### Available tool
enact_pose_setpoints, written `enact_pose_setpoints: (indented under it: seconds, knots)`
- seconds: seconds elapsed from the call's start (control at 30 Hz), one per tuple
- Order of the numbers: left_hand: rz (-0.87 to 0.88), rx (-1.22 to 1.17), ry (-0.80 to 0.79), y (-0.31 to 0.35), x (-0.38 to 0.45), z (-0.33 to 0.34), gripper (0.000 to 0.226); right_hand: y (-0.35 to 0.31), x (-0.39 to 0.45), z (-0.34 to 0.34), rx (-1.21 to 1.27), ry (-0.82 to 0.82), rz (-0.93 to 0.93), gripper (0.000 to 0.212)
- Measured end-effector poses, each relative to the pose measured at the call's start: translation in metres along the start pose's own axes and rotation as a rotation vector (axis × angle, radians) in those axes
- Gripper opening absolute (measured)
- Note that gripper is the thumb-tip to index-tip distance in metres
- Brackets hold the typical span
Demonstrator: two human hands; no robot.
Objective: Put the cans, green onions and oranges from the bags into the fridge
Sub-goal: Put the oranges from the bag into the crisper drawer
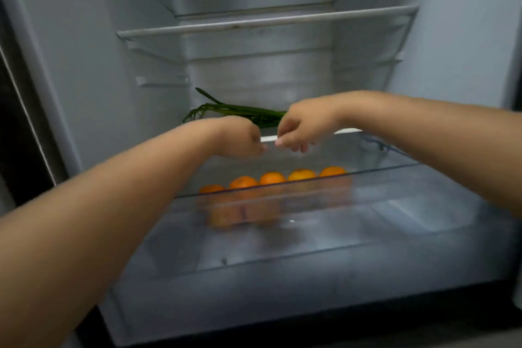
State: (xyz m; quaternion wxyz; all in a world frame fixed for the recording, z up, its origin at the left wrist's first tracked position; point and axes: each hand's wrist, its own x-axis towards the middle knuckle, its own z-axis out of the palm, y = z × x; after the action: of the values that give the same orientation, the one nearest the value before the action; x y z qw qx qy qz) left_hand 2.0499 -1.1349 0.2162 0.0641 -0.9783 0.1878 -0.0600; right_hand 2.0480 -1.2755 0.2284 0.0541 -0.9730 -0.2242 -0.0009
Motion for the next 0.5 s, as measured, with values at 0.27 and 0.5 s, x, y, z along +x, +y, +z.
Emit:
enact_pose_setpoints:
  seconds: [0.27, 0.5]
  knots:
    - [0.078, -0.107, 0.846, 0.024, -0.079, 0.043, 0.039, -0.009, -0.082, 0.089, -0.272, 1.103, -0.081, 0.041]
    - [0.279, 0.346, 1.243, 0.002, -0.08, 0.105, 0.048, 0.016, -0.079, 0.143, -0.525, 1.392, -0.09, 0.042]
